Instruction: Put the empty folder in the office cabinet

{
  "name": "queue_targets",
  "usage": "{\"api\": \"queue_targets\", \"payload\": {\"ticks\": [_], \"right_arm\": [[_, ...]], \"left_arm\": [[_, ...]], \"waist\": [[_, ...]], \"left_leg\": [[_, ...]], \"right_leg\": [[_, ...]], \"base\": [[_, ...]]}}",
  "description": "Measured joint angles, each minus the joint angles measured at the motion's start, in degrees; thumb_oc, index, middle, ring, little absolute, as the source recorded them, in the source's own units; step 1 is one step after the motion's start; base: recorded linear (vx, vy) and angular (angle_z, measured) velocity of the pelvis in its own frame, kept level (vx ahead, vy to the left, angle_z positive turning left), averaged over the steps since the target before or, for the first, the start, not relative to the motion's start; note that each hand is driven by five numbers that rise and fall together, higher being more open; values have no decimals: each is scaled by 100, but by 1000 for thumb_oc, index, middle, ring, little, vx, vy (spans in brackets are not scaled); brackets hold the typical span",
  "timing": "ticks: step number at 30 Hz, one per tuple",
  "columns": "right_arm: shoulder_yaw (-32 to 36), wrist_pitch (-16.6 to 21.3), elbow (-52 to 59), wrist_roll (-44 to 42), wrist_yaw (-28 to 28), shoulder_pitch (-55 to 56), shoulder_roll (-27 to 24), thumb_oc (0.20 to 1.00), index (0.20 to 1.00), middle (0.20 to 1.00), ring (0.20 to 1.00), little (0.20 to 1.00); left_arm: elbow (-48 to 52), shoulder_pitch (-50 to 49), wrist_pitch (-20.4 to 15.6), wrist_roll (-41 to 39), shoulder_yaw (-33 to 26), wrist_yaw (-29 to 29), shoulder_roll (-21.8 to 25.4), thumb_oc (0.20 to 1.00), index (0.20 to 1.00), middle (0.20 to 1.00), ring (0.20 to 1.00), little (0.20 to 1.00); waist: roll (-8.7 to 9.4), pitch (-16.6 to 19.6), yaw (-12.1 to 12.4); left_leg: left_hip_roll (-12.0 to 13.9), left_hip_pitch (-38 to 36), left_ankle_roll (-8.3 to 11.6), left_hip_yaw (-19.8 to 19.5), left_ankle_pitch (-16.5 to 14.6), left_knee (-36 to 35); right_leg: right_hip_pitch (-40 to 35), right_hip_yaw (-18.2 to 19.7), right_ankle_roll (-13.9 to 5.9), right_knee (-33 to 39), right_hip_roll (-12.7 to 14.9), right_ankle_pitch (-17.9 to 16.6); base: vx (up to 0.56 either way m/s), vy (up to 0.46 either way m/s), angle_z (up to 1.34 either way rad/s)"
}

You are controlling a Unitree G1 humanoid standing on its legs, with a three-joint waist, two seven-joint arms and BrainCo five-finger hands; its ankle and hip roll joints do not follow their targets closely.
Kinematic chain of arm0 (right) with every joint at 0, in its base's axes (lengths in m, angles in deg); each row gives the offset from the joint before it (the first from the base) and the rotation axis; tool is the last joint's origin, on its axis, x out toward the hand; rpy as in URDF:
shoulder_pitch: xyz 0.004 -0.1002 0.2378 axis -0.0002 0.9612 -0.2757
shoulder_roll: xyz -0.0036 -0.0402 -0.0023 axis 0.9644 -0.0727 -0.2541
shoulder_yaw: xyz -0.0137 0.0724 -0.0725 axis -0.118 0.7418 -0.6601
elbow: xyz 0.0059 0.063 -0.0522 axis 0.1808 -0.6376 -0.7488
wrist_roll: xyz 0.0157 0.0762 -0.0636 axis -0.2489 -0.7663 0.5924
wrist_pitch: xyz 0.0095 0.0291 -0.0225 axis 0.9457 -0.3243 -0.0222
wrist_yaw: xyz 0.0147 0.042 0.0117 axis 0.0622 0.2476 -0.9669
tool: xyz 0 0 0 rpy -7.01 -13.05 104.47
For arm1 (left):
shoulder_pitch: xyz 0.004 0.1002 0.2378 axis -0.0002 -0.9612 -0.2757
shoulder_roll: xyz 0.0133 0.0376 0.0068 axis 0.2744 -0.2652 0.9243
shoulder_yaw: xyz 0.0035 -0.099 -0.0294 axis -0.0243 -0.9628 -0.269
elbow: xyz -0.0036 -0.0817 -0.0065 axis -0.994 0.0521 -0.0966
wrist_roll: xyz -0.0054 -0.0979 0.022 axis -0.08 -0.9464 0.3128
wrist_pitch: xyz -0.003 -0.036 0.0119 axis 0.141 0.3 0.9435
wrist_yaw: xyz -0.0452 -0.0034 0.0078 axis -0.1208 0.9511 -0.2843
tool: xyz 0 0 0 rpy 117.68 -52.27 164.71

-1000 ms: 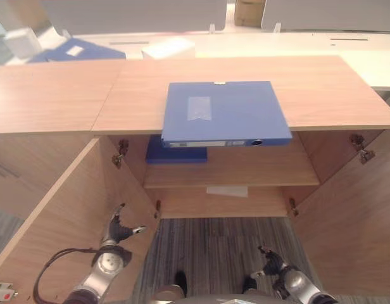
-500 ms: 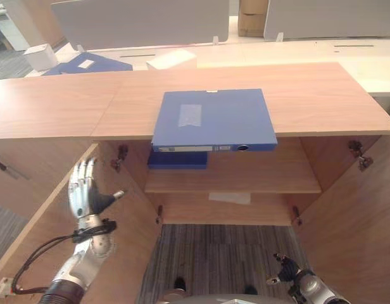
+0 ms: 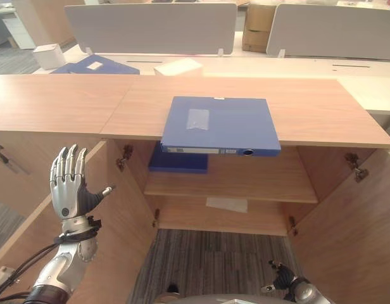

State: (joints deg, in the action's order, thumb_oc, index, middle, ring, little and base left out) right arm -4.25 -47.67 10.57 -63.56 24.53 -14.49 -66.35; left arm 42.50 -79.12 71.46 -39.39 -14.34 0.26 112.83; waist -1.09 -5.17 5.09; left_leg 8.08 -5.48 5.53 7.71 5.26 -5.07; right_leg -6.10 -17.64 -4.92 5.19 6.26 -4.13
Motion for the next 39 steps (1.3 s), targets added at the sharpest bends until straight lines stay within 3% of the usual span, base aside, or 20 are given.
{"api": "queue_targets", "payload": {"ticks": [3,14,22,33,39], "right_arm": [[-8,0,-7,-1,-4,79,-2,1000,1000,1000,1000,1000],[-18,3,167,3,-11,144,-28,1000,1000,1000,1000,1000],[-35,14,168,3,-43,206,-7,1000,1000,1000,1000,1000],[-34,26,163,5,-97,211,-5,1000,1000,1000,1000,1000],[-35,56,158,5,-98,223,-4,1000,1000,1000,1000,1000]], "left_arm": [[-66,383,-91,117,311,78,57,1000,1000,1000,1000,1000],[-566,1020,-307,167,922,276,-36,1000,1000,1000,1000,1000],[-786,1404,-340,180,1486,260,-337,1000,1000,1000,1000,1000],[-1366,1714,-235,389,1799,275,-716,1000,1000,1000,1000,1000],[-2254,2160,-37,601,1917,556,-849,1000,1000,1000,1000,1000]], "waist": [[-50,27,-52],[-153,109,-591],[-62,180,-656],[25,208,-855],[51,220,-947]], "left_leg": [[-16,-48,-13,69,-16,0],[-22,-220,-1,396,-95,0],[-32,-311,16,530,-125,0],[-34,-383,-14,746,-174,-1],[-38,-415,-9,817,-180,-1]], "right_leg": [[10,115,-6,0,-2,-10],[49,442,-20,0,-16,-72],[43,566,-31,-1,-39,-71],[100,782,-63,-1,-45,-121],[120,861,-72,-1,-52,-141]], "base": [[53,25,-15],[41,21,-16],[32,10,-9],[19,13,-10],[22,20,-5]]}}
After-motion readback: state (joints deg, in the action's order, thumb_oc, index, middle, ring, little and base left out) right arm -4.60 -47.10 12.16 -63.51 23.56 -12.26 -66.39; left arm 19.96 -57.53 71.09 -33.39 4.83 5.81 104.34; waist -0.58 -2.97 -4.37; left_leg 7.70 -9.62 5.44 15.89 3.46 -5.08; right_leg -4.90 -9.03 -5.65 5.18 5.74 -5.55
